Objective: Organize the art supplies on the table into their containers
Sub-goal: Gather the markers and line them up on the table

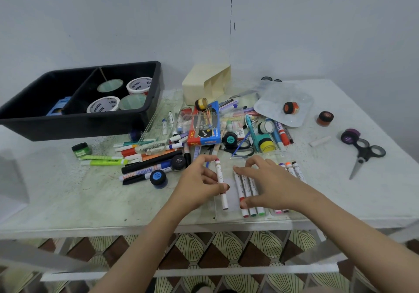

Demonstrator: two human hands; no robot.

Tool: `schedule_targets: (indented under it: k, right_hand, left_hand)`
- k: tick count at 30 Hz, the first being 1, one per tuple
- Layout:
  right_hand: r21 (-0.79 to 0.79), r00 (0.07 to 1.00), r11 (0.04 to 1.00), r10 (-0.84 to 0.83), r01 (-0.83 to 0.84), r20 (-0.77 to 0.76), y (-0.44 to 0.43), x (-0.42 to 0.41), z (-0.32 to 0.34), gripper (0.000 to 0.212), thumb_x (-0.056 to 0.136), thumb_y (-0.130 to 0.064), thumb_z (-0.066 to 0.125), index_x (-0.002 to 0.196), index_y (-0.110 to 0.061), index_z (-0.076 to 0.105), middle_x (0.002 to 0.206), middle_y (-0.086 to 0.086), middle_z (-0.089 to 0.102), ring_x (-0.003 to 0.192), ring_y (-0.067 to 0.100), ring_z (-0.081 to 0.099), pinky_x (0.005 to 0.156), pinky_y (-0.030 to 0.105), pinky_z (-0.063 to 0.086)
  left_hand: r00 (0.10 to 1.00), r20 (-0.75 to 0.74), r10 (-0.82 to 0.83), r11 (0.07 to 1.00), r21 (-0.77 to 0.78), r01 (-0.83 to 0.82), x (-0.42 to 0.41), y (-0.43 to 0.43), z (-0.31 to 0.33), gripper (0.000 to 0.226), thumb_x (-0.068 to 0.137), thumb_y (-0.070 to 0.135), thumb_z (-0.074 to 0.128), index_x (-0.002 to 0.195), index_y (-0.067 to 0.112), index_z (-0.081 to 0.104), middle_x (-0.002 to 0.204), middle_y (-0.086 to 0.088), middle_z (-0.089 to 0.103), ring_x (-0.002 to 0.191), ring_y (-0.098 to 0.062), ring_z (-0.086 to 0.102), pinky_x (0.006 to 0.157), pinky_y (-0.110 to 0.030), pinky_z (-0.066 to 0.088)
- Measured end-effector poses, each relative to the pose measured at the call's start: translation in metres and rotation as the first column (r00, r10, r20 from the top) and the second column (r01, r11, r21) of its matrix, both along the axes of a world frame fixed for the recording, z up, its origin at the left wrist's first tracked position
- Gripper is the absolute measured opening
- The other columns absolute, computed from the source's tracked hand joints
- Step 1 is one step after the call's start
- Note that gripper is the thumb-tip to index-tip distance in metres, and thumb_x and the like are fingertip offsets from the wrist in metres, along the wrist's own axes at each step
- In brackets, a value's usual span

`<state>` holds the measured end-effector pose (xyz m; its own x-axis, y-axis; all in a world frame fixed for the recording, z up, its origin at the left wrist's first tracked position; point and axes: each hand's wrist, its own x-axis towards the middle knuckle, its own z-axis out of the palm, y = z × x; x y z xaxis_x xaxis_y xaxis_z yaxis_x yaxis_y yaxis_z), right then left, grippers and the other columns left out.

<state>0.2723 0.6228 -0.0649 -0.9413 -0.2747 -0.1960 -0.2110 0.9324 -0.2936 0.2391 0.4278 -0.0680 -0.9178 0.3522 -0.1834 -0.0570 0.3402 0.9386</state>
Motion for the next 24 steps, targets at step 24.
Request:
schedule_targets:
  k: [24]
  right_hand:
    - [-0.094, 0.994, 0.993, 0.079, -0.072, 0.079, 0.016, 0.001, -0.002, 0.089, 0.076, -0.060, 0.065, 0.148, -0.038, 0.018, 0.138, -0.012, 0.020, 0.124, 0.012, 0.023, 0.104, 0.030, 0.024]
  left_hand:
    - [0.917, -0.235, -0.323, 0.830, -0.536, 0.155, 0.005, 0.013, 0.004, 0.065, 0.084, 0.050, 0.061, 0.139, 0.020, 0.045, 0.071, 0.003, 0.056, 0.066, -0.009, 0.054, 0.062, -0.032, 0.045]
